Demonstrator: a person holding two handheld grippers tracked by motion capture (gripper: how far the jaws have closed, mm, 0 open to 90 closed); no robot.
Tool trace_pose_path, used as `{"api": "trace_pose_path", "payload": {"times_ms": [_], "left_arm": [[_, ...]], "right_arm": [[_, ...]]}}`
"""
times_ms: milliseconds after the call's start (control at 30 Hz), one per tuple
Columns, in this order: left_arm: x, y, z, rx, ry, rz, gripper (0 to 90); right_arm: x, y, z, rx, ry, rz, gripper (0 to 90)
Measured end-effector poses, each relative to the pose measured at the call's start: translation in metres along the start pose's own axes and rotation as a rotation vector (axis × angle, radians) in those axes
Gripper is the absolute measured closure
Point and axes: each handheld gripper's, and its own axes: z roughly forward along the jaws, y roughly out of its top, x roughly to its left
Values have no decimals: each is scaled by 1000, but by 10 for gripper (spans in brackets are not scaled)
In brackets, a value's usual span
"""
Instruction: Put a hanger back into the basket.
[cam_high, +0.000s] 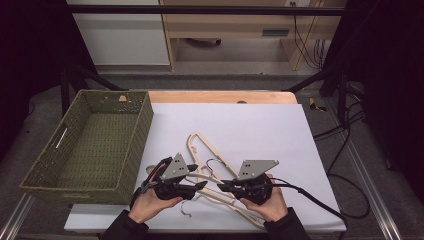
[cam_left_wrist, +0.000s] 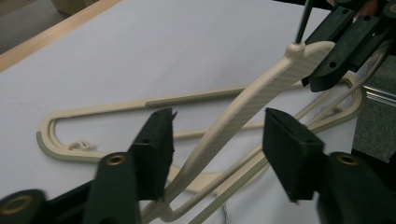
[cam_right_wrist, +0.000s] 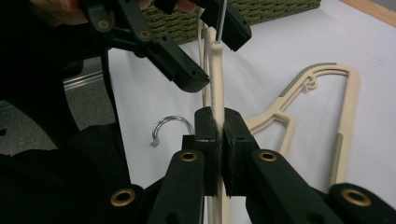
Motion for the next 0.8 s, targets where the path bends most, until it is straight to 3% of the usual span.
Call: {"api": "trace_pose_path", "payload": {"times_ms": [133,367,400,567,700,800], "left_arm": [[1,-1,-2,23,-6,9,602],[-3,0,-2,84,21,63,664],[-4,0,-2,86,23,65,698],[-7,0,-1,107,17,59,746],[-9,1,-2,108,-13,37,794],[-12,1,-2,100,-47,28,814]], "right_arm": [[0,-1,2,14,16,-2,870],[-1,-1,4,18,10,4,849],[0,-1,4,12,-29,-1,820],[-1,-2,4,9,-91,-8,766],[-2,-3,5,-18,-153,-13,662],[-1,-3,5,-27,-173,-28,610]]}}
